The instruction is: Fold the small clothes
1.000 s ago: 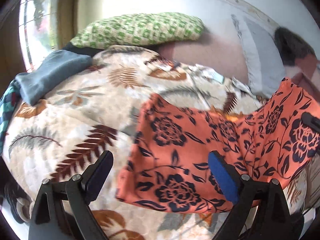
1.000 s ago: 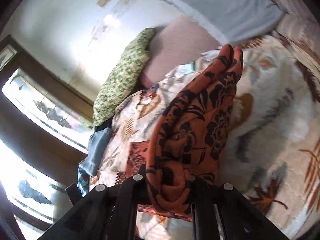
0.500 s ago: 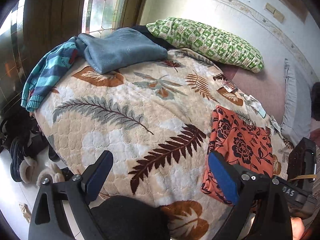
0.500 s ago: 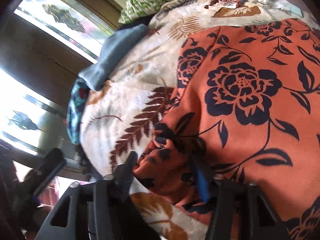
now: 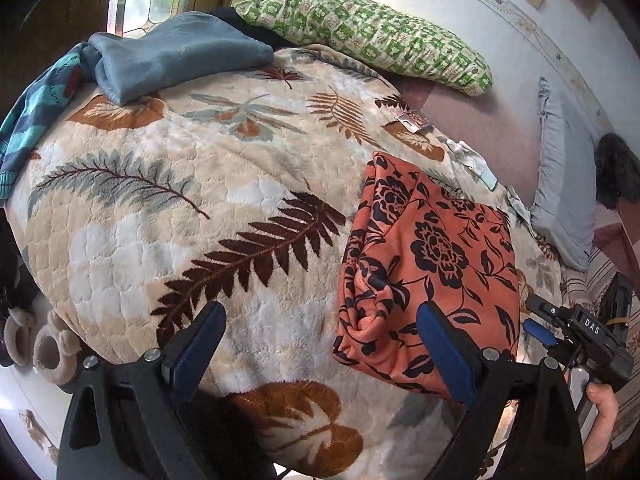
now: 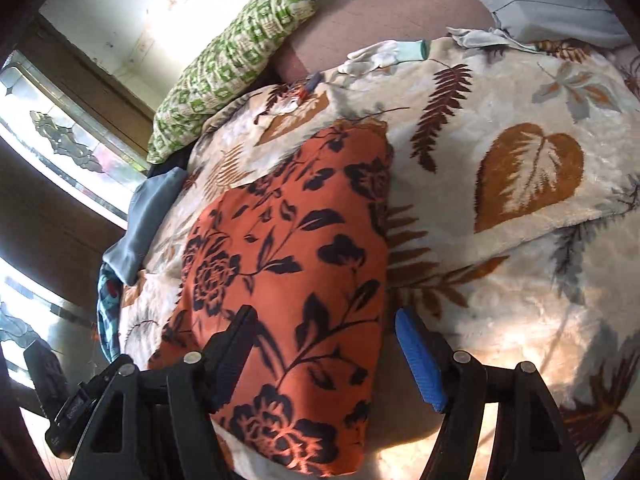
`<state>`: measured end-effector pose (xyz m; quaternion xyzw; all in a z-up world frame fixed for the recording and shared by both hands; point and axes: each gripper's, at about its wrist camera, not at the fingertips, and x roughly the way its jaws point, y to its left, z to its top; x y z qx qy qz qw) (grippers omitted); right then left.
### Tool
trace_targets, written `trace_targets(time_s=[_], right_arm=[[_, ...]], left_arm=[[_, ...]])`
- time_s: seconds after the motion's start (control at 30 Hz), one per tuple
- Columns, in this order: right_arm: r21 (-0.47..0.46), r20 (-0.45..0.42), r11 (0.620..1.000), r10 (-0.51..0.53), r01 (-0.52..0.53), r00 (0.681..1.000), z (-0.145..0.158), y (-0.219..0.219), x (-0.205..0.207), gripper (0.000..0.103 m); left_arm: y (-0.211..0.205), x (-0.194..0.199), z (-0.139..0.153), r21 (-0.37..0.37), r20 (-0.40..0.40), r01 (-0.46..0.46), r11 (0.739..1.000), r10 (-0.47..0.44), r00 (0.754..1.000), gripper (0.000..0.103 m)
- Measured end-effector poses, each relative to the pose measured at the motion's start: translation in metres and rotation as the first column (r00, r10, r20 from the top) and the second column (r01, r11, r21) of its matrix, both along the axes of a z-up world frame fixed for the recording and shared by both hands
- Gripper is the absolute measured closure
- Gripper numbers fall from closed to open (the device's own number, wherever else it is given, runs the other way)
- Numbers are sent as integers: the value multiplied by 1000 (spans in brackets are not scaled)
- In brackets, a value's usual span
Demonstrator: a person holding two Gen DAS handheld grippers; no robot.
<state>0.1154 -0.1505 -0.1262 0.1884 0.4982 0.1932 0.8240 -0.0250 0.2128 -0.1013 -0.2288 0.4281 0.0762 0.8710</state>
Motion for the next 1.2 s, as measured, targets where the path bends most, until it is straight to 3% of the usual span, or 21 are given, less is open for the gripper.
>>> trace_targets(time_s=[0.13,0.33,0.47,0.57,0.63,0.73,0.83,0.9,0.93,1.0,1.07,1.13,1.2], right_arm=[[3,-45,1000,3,-2,999,-12,8,32,28],[-79,-12,996,41,-42,999,-3,46,47,28],[23,17,987,158,-158,987,17,48,4,28],[242,-28,953,196,-184,980,13,32,-36,28],[402,-121,907,193,-130,974,-6,22,-59,28],[515,-243,856,202,-51,949,-39,23,-79,28],[546,-286,835,107,70,952,-60,19,-75,28],[603,-391,764,32,229,920,-82,10,-71,28],[625,-427,727,12,285,904,-90,7,-70,28],[652,-444,677,-22,341,896,-96,5,-72,28],[655,-482,638,-61,405,874,-104,4,-74,28],[607,-567,612,-112,506,816,-119,2,-82,28],[610,-598,571,-123,549,792,-127,1,-91,28]], left_arm=[[10,-2,-2,17,-13,-27,999,27,1000,7],[27,-7,-3,-22,-1,-64,998,64,998,7],[37,-4,-8,-164,8,-69,984,71,997,7],[31,3,-16,-231,-3,-40,972,41,999,7],[21,12,-22,-237,-14,-10,971,7,1000,7],[9,24,-33,-271,-31,13,962,-22,999,7],[2,33,-39,-265,-49,14,964,-28,998,7],[0,35,-39,-258,-41,17,966,-29,999,9],[-3,37,-36,-251,-23,31,967,-38,999,14],[-10,42,-32,-226,-18,70,972,-76,997,40],[-16,46,-33,-212,-42,79,974,-89,995,48],[-18,48,-31,-199,-39,80,977,-89,995,48],[-19,47,-28,-195,-29,79,978,-86,996,43]])
